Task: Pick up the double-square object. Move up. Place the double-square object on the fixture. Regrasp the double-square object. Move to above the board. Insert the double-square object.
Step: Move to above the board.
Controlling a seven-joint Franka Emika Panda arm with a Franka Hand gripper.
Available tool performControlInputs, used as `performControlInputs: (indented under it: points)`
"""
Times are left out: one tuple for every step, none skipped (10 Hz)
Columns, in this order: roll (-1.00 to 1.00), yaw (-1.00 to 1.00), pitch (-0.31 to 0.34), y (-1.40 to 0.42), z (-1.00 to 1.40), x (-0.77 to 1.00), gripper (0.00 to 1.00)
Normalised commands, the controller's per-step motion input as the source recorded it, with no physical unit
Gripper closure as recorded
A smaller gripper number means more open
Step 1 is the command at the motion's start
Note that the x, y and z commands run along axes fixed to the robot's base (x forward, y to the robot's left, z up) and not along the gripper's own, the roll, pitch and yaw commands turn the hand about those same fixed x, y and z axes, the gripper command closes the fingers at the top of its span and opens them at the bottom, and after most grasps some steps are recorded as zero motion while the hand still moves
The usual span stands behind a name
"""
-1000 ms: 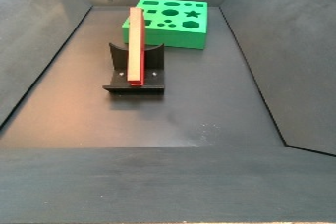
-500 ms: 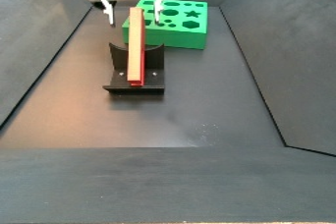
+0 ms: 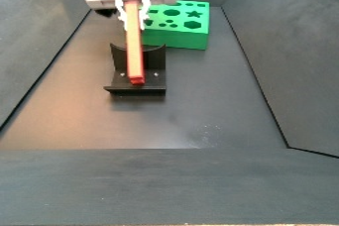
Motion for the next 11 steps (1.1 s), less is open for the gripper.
performControlInputs:
  points:
    - [-0.04,-0.14,0.166,-0.04,1.00,0.20,1.00]
    - [-0.04,-0.07,0.221,-0.04,1.00,0.19,1.00]
    - [-0.04,-0.01,0.253,-0.04,1.00,0.19,1.00]
    - [-0.04,0.04,0.276,-0.04,1.00,0.19,1.00]
    - [-0.03,0.09,0.274,-0.04,1.00,0.18,1.00]
    - [-0.03,0.13,0.255,-0.04,1.00,0.18,1.00]
    - [-0.03,0.17,0.223,-0.04,1.00,0.17,1.00]
    - [-0.03,0.20,0.177,-0.04,1.00,0.16,1.00]
    - [-0.03,0.22,0.142,-0.04,1.00,0.16,1.00]
    - [-0.02,0.21,0.091,-0.04,1.00,0.15,1.00]
    - [-0.02,0.20,0.070,-0.04,1.00,0.14,1.00]
